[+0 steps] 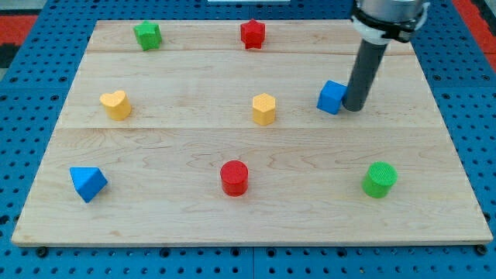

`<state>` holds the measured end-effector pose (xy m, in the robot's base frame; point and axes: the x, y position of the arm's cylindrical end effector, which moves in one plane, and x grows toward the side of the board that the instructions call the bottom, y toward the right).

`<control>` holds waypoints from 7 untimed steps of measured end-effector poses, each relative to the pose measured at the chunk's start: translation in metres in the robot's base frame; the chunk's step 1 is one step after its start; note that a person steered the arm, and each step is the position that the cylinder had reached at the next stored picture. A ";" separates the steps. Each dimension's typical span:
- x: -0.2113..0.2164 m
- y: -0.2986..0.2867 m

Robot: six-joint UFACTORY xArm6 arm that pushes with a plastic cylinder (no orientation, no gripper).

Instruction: Move blue cube to the top right of the yellow hexagon

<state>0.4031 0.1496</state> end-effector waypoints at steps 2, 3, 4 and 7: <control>-0.037 -0.001; -0.046 -0.013; -0.046 -0.040; -0.034 0.051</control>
